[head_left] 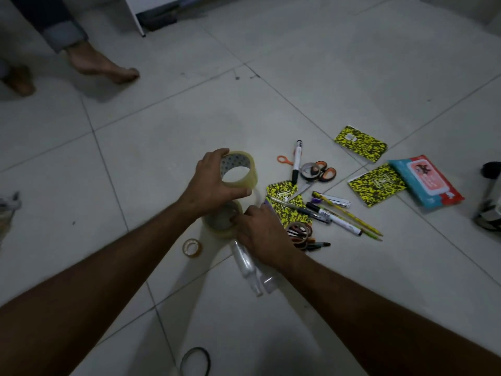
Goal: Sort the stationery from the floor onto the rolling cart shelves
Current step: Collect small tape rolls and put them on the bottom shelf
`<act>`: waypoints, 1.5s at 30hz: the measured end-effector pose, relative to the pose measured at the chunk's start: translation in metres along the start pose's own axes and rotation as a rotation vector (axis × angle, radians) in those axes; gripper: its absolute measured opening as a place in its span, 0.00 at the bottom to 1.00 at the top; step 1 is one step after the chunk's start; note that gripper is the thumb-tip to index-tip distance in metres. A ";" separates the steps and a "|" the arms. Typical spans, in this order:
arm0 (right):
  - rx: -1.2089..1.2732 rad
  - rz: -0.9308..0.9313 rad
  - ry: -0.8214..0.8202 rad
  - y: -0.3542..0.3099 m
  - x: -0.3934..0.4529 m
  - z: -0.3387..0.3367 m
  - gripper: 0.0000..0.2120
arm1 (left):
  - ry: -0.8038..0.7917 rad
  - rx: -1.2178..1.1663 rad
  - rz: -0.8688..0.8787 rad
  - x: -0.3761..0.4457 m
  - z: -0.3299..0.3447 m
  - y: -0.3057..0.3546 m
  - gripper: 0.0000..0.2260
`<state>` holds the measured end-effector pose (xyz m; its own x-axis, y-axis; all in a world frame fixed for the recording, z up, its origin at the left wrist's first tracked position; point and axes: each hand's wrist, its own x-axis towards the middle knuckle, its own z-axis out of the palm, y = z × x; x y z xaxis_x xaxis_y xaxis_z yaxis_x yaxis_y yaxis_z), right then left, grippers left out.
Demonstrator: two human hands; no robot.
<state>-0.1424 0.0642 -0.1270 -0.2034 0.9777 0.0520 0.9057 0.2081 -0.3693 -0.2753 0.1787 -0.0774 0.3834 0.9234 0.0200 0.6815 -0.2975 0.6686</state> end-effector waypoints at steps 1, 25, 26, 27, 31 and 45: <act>-0.027 0.008 -0.013 0.000 0.000 0.001 0.12 | 0.003 -0.001 -0.008 -0.002 -0.003 -0.002 0.47; -0.042 0.175 0.020 0.137 -0.183 -0.210 0.11 | -0.292 -0.208 0.373 0.033 0.101 0.227 0.48; -0.054 0.208 0.025 0.146 -0.199 -0.221 0.11 | -0.320 -0.202 0.407 0.033 0.111 0.242 0.48; -0.069 0.241 0.032 0.154 -0.216 -0.232 0.11 | -0.347 -0.197 0.435 0.031 0.120 0.257 0.49; -0.124 0.370 0.052 0.183 -0.272 -0.276 0.14 | -0.422 -0.219 0.497 0.027 0.150 0.306 0.50; -0.123 0.751 0.370 0.253 -0.356 -0.281 0.11 | -0.509 -0.148 0.415 0.055 0.217 0.351 0.54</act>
<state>0.2637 -0.2233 0.0221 0.5842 0.7993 0.1410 0.7900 -0.5202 -0.3244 0.1202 0.0729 -0.0029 0.8658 0.4994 -0.0311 0.3354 -0.5332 0.7767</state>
